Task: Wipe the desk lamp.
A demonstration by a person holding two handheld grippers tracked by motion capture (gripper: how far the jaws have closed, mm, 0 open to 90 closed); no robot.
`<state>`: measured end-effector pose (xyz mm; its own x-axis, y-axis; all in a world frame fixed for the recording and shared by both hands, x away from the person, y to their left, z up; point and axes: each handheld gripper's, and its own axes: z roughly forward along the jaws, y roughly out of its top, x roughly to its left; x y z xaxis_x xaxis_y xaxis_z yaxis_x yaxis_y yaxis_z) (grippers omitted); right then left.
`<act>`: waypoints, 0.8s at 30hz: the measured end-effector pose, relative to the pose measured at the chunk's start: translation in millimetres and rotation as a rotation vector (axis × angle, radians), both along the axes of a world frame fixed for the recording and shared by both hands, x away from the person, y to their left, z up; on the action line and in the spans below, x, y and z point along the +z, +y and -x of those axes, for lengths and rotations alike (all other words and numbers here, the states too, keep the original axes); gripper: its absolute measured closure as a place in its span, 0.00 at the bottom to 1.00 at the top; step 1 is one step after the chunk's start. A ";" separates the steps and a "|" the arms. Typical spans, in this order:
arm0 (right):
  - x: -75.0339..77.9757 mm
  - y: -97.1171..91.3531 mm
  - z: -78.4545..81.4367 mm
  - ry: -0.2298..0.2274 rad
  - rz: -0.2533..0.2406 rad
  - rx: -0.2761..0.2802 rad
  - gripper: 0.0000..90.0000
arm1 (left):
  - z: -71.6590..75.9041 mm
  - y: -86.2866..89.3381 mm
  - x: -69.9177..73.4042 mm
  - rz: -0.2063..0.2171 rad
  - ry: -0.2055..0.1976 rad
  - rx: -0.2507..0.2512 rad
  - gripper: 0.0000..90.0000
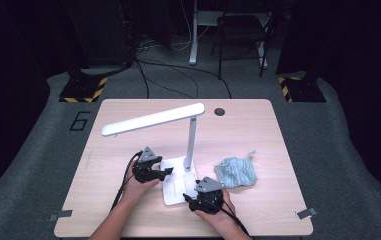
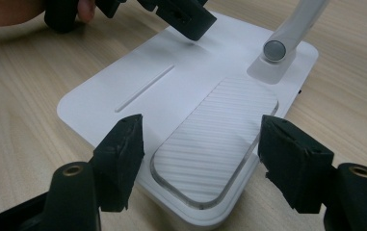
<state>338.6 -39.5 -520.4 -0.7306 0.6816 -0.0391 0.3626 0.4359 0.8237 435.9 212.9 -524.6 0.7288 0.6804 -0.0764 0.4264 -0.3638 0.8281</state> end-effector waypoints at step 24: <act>1.3 -37.2 -5.2 0.054 -0.038 -0.125 0.51 | 4.4 -9.5 0.7 -0.013 0.043 -0.046 0.36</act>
<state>343.8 -76.7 -519.1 -0.6400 0.7679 0.0255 0.4567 0.3536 0.8163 431.5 203.4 -523.9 0.7555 0.6475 -0.0995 0.4443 -0.3947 0.8043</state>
